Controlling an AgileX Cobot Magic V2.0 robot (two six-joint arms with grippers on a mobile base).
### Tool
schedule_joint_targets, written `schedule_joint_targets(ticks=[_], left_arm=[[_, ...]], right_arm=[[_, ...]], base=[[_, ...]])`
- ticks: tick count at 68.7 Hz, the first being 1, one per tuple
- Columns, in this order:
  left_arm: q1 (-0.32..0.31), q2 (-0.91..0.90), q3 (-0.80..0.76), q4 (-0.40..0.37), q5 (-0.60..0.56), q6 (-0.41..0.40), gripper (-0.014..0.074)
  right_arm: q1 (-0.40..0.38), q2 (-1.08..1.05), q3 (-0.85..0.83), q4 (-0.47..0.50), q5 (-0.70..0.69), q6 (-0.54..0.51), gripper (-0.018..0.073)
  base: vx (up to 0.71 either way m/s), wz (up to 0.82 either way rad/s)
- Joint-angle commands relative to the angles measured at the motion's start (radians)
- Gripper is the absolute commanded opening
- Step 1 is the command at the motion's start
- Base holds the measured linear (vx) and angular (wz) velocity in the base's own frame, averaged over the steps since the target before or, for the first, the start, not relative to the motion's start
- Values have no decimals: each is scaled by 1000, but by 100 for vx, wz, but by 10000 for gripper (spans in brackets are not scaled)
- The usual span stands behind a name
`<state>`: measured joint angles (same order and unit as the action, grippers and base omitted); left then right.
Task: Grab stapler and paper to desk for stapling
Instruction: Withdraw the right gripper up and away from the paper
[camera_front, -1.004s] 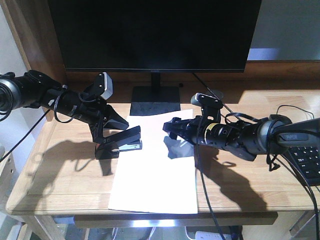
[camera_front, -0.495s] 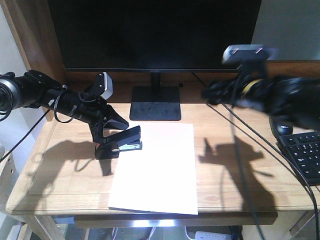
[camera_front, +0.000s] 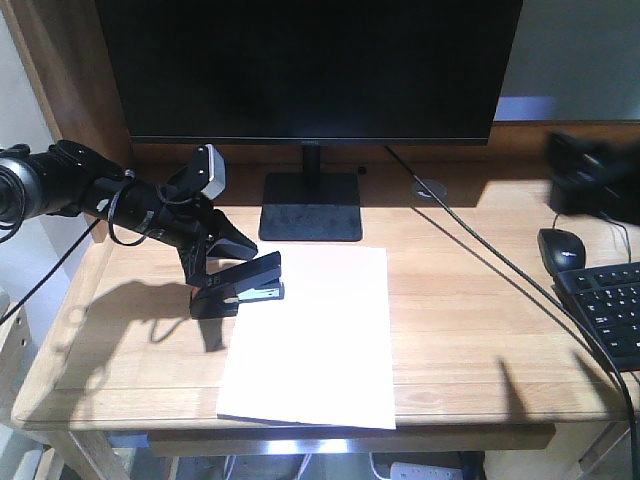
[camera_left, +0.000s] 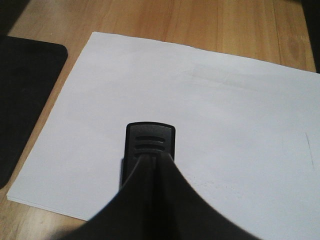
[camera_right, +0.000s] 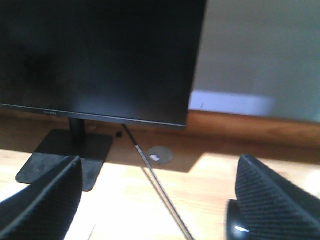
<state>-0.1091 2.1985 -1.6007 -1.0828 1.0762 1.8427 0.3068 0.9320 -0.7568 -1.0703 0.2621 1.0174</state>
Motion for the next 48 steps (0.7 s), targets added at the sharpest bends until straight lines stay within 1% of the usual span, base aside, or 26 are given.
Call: schedule_joint_targets(ticks=[1,16,27,36,48], left_arm=[[-7,-62,-30,-66,27,-10,-7],[-7,-62,-30,-66,27,-10,-7],[-7,-62,-30,-66,27,-10,-7],[-7,-62,-30,-66,27,-10,-7],[-7,-62,-30,-66,27,-10,-7]], right_arm=[[2,-132,58,-50,-22,-8,582],[2,-420,231,-57,-26,-24,581],[2,-585,337,-55,-26,-26,581],[2,-667,415,-49,-36,-26,581],[2,-707,494,-51,-111,-26,581]], base=[[0,0],[0,0],[0,0],[0,0],[0,0]])
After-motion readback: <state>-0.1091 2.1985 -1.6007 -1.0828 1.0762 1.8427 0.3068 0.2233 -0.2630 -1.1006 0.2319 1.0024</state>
